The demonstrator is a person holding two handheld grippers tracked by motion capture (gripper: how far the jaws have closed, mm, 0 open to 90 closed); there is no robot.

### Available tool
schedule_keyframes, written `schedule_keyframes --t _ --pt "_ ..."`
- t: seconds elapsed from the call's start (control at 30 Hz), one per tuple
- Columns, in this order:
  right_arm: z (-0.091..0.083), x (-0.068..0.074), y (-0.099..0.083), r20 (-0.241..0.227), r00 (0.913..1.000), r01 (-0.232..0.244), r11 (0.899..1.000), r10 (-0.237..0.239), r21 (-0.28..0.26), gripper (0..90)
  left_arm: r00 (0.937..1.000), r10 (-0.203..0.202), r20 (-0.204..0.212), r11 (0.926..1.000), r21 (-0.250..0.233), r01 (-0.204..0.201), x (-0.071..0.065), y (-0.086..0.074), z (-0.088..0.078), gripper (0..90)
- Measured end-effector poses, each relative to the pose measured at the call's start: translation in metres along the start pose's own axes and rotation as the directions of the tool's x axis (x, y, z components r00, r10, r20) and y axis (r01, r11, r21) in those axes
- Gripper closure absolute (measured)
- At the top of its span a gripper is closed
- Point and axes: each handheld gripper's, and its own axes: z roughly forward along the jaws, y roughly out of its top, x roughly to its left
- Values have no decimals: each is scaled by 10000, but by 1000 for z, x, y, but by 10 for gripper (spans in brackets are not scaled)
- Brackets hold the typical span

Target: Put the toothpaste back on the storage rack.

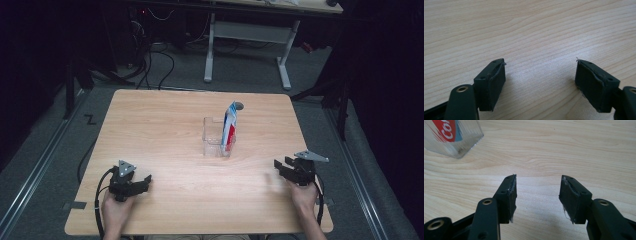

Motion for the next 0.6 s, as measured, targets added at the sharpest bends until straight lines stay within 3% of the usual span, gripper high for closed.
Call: schedule_keyframes --t 0.33,0.6 --pt "11 0 -8 318 9995 62 9995 -71 295 478 10000 -11 8 10000 4 11 0 0 0 248" --pt "19 8 -10 458 9978 456 9976 -480 521 474 10000 -11 8 10000 4 11 0 0 0 248"
